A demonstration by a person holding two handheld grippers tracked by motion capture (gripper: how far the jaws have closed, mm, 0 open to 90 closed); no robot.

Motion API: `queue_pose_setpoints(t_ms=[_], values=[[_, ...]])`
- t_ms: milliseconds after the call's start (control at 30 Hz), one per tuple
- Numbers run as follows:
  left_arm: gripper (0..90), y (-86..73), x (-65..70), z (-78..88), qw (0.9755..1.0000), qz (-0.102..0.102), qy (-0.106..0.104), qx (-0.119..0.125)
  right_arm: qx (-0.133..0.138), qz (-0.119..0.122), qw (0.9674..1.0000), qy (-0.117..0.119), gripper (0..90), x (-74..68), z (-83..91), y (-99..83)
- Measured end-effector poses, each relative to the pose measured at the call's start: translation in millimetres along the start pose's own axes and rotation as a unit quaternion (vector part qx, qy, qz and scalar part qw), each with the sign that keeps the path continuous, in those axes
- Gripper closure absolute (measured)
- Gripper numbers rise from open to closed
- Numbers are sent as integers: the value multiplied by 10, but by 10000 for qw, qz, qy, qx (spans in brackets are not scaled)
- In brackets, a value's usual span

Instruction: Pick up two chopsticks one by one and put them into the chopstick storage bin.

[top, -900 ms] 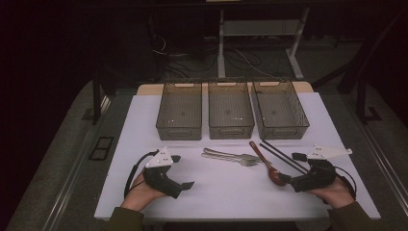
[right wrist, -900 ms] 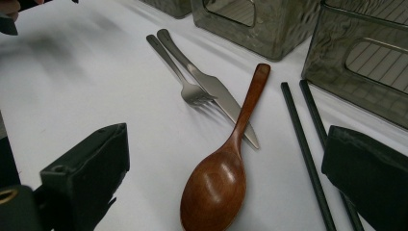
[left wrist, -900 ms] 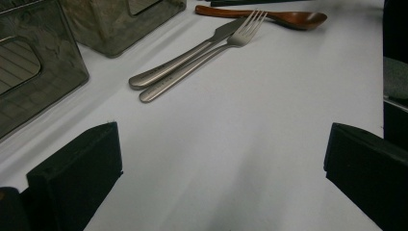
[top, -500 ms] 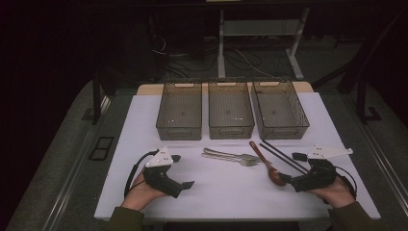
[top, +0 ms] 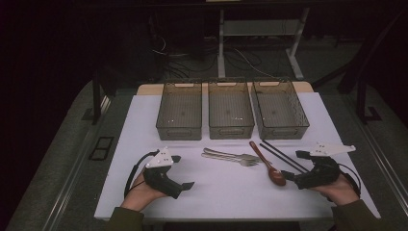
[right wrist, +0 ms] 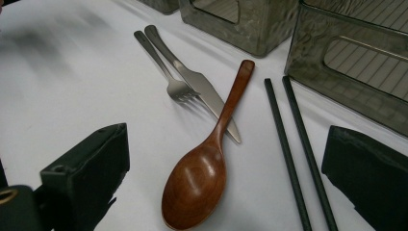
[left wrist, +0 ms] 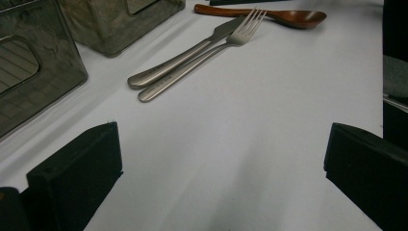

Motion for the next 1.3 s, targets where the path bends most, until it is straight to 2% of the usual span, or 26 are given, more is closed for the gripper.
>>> queue_pose_setpoints(t_ms=[300, 500, 1067, 1300], values=[[0, -6, -8, 3, 10000, 10, 3, 9, -95, -44, 9999, -69, 31, 75, 35, 9], [0, -6, -11, 2, 10000, -14, 17, 7, -26, -53, 9999, -117, 31, 127, 78, 11], [0, -4, -21, 1, 10000, 18, 18, 75, 103, -129, 9996, -231, 31, 409, 229, 51], [0, -3, -12, -2, 10000, 33, 16, 75, 23, -202, 9994, -285, 50, 518, 218, 67]])
Point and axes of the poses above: each handheld gripper's, and its own axes: z roughly backward along the jaws, y roughly out of its top, x roughly to its right, the point moved 4 cm from there along -z, roughly forward along the jaws, and after that the axes turned 10 degrees about y, right-handed, at the moved point
